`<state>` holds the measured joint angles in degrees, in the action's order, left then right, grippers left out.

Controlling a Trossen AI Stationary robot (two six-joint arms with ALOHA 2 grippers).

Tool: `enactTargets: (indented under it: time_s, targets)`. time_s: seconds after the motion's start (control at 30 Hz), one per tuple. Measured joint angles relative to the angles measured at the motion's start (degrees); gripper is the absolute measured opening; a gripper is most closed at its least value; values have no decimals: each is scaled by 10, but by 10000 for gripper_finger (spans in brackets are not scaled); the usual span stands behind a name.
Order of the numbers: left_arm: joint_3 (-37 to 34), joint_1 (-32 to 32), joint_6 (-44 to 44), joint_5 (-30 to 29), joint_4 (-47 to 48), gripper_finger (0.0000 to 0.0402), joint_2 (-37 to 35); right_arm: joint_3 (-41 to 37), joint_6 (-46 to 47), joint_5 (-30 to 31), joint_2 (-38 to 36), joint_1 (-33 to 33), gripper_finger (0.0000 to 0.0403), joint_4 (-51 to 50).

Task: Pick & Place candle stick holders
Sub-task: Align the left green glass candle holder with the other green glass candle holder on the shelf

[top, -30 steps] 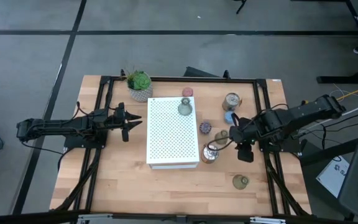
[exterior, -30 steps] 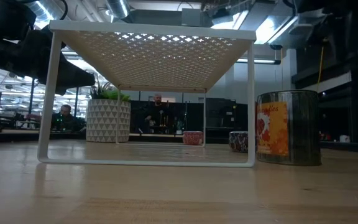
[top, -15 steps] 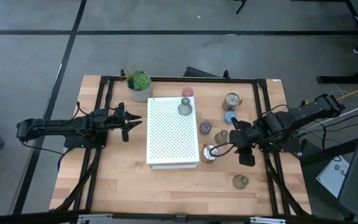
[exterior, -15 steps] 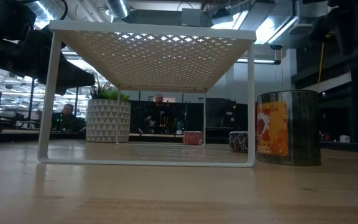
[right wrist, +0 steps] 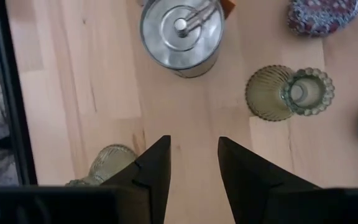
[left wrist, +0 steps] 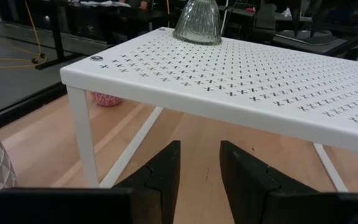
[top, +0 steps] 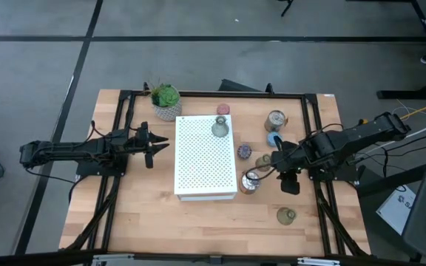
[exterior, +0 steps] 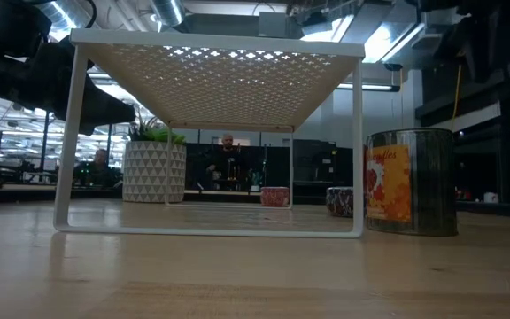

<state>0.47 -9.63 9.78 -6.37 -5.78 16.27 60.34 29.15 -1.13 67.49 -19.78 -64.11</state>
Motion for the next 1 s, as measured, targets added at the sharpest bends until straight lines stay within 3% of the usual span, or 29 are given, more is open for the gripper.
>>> enactTargets:
  time_s: [0.4, 0.8, 1.0]
  targets:
    - [0, 0, 0, 0, 0, 107, 0, 0, -24, -17, 31, -7, 134, 3]
    - [0, 0, 0, 0, 0, 107, 0, -1, -46, 85, 31, -62, 134, -25]
    - [0, 0, 0, 0, 0, 107, 0, -63, -39, 126, 29, -90, 134, 8]
